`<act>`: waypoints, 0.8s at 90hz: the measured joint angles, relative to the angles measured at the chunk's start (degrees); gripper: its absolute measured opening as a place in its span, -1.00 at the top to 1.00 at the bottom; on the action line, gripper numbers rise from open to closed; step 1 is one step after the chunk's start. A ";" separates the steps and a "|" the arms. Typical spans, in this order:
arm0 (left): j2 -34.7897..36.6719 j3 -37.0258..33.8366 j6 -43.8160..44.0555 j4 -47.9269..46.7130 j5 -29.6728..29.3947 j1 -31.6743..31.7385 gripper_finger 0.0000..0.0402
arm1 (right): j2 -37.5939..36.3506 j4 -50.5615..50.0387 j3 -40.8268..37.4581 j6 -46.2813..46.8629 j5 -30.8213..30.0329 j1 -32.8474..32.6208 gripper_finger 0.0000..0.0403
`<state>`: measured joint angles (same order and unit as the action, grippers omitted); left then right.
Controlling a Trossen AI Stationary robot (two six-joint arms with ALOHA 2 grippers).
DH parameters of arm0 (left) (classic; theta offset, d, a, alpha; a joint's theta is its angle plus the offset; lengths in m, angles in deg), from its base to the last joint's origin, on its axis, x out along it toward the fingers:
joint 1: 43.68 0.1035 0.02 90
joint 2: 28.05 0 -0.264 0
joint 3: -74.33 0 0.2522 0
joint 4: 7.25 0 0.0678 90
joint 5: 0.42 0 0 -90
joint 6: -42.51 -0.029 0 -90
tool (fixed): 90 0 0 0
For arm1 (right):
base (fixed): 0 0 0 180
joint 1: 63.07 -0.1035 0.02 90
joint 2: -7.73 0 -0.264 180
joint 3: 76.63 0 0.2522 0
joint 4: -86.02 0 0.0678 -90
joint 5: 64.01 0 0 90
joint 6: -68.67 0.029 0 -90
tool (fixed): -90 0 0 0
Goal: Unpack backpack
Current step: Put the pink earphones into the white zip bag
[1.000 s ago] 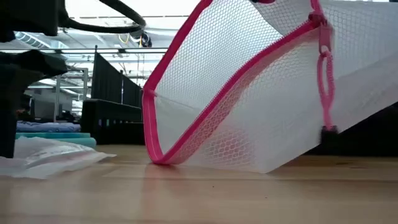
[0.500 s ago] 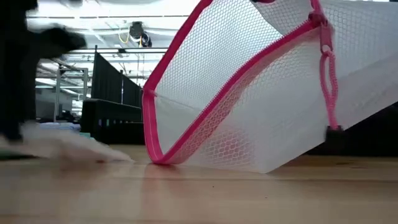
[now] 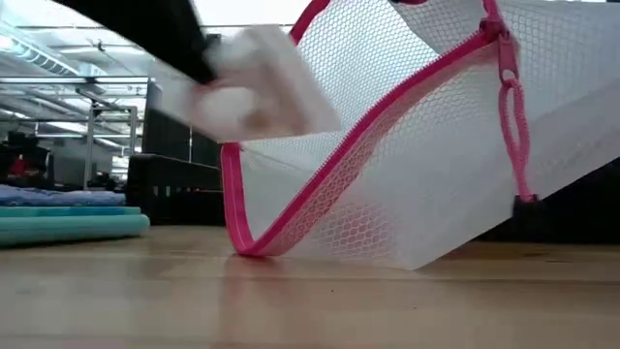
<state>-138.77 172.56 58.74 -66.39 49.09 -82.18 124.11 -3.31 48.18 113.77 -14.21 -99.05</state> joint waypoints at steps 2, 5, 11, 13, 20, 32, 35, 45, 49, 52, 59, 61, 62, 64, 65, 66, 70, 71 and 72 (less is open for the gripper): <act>0.00 -0.29 -2.31 1.34 -0.84 0.70 1.00 | 0.00 0.03 0.00 -0.23 0.00 0.00 1.00; 0.00 -0.61 -6.19 3.83 -1.59 1.88 1.00 | 0.00 0.07 0.00 -0.48 0.00 0.00 1.00; 0.00 -0.87 -13.32 9.11 -1.40 4.33 1.00 | 0.00 0.44 0.00 -0.80 0.00 0.00 1.00; 0.00 -0.88 -15.00 10.90 -0.84 5.11 1.00 | -0.02 0.47 0.00 -0.81 -0.03 0.00 1.00; 0.00 -0.86 -18.46 17.14 1.70 7.89 1.00 | -0.02 0.44 0.00 -0.78 -0.02 -0.02 1.00; 0.13 -0.84 -22.25 19.29 9.69 11.14 0.89 | -0.02 0.03 0.00 -1.02 0.04 -0.17 1.00; 0.13 -0.84 -21.90 19.25 11.27 11.59 0.83 | -0.02 0.01 0.00 -1.03 0.06 -0.15 1.00; 0.13 -0.84 -19.95 19.28 15.03 12.57 0.56 | -0.02 0.04 0.00 -1.00 0.07 -0.18 1.00; 0.13 -0.84 -19.90 19.44 15.05 12.69 0.44 | -0.02 0.05 0.00 -1.00 0.04 -0.17 1.00; 0.13 -0.83 -19.65 19.41 14.94 12.72 0.36 | -0.02 0.09 0.00 -1.00 0.04 -0.15 1.00; 0.13 -0.80 -17.68 19.02 14.80 12.49 0.19 | -0.02 0.25 0.00 -0.96 0.04 -0.15 1.00; 0.13 -0.80 -16.76 18.81 14.80 12.33 0.15 | -0.02 0.30 0.00 -0.96 0.04 -0.15 1.00; 0.13 -0.80 -16.31 18.61 14.79 12.22 0.13 | -0.02 0.31 0.00 -0.96 0.04 -0.15 1.00; 0.17 -0.77 -15.21 18.16 14.72 12.04 0.10 | -0.02 0.32 0.00 -0.96 0.04 -0.17 1.00; 0.23 -0.73 -14.76 17.78 14.67 11.93 0.09 | -0.02 0.32 0.00 -0.96 0.04 -0.18 1.00; 0.31 -0.68 -14.35 17.34 14.59 11.80 0.08 | -0.02 0.32 0.00 -0.94 0.04 -0.18 1.00; 0.73 -0.40 -12.91 15.25 13.43 11.30 0.05 | -0.02 0.42 0.00 -0.92 0.02 -0.22 1.00; 0.79 -0.27 -12.45 14.79 12.96 11.20 0.04 | -0.02 0.43 0.00 -0.92 0.02 -0.22 1.00; 0.84 -0.13 -12.00 14.45 12.40 11.14 0.04 | -0.02 0.43 0.00 -0.91 0.02 -0.22 1.00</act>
<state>-137.93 172.44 46.74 -51.94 61.49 -71.04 124.08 -2.87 48.18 112.86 -14.19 -99.27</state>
